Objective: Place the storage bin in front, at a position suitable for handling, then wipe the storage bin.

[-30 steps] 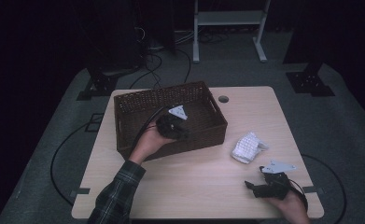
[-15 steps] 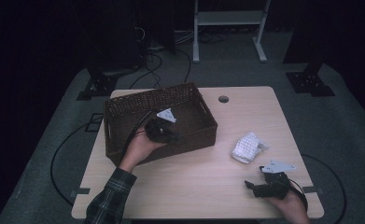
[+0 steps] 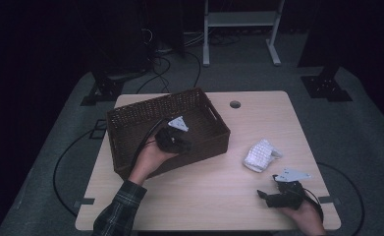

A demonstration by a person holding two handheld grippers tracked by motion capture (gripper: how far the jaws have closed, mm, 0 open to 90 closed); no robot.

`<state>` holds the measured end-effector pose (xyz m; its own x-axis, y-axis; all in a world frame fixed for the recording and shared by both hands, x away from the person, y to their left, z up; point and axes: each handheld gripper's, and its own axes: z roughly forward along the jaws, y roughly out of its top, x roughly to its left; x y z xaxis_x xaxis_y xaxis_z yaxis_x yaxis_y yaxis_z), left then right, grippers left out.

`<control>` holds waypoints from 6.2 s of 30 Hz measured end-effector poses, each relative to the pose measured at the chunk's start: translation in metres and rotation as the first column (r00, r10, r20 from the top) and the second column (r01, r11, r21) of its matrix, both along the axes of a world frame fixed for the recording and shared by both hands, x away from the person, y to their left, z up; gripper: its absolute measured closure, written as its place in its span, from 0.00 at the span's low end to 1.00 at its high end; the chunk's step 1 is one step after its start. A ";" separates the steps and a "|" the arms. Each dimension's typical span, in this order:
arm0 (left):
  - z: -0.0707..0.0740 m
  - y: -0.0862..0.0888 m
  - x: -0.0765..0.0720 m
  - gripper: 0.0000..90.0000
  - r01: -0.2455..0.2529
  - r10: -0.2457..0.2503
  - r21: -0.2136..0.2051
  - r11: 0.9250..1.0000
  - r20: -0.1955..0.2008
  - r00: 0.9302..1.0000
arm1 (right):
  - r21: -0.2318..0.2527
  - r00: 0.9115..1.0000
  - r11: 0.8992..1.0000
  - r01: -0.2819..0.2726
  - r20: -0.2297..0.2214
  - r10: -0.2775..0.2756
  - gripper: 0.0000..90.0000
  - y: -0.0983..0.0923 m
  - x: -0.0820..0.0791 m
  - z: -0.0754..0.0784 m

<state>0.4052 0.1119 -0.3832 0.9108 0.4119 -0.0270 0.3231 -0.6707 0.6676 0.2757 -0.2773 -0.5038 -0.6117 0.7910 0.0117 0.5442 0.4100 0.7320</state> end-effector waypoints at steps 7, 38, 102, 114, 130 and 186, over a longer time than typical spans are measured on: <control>0.008 0.022 -0.007 0.46 -0.056 0.058 -0.026 0.998 0.061 0.996 | -0.001 1.000 1.000 -0.001 0.002 0.001 0.15 0.000 0.000 0.000; 0.018 0.114 -0.059 0.00 -0.251 0.268 -0.120 0.961 0.161 0.950 | -0.001 1.000 1.000 -0.002 0.002 0.002 0.15 0.000 0.000 0.000; -0.095 0.201 -0.092 0.00 -0.401 0.414 -0.123 0.908 0.111 0.904 | 0.000 1.000 1.000 -0.003 0.000 0.003 0.14 0.000 -0.001 0.000; -0.109 0.193 -0.090 0.08 -0.395 0.418 -0.177 0.902 0.124 0.900 | 0.000 1.000 1.000 -0.003 0.000 0.003 0.14 0.000 -0.001 0.000; -0.113 0.174 -0.094 0.08 -0.435 0.455 -0.144 0.889 0.161 0.876 | -0.002 1.000 1.000 0.003 0.001 -0.003 0.14 0.000 0.000 0.000; -0.113 0.174 -0.094 0.09 -0.447 0.467 -0.147 0.882 0.149 0.872 | 0.030 0.998 0.998 0.053 0.023 -0.053 0.00 0.003 0.107 0.032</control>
